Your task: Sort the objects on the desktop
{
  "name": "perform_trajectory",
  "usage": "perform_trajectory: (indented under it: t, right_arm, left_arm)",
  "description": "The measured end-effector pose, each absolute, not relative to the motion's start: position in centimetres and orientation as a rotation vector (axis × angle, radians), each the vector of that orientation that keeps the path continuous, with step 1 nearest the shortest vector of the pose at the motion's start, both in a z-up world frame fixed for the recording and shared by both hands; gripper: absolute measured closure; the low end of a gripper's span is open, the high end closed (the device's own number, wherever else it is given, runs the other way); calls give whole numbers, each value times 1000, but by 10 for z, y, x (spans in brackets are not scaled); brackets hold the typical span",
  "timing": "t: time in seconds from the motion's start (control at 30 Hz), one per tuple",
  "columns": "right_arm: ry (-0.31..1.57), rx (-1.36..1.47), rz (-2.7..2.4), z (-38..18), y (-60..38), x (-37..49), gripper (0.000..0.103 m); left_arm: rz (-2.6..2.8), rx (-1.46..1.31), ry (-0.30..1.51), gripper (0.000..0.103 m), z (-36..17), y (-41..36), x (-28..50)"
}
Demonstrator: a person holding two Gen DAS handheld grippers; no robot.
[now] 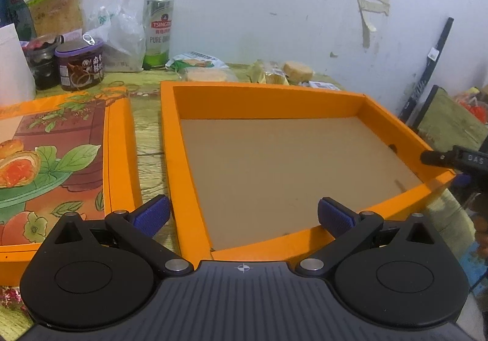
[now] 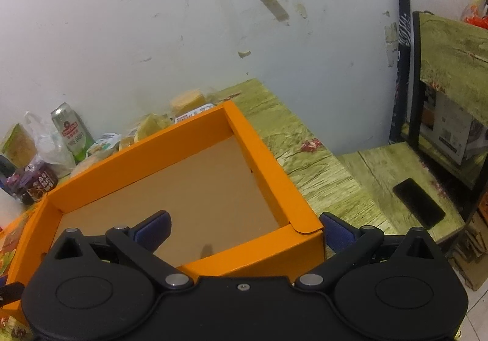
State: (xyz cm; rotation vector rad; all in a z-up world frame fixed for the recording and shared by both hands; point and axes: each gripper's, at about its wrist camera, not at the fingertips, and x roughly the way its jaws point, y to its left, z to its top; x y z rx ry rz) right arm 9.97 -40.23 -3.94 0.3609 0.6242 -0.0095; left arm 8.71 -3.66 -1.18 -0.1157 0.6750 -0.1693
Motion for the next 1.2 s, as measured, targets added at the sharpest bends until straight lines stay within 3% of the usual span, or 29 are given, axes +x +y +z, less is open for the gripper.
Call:
perform_trajectory:
  t: [1.2]
  right_arm:
    - [563, 254, 28, -25, -404, 99, 0]
  left_arm:
    - [-133, -6, 693, 0, -6, -45, 90]
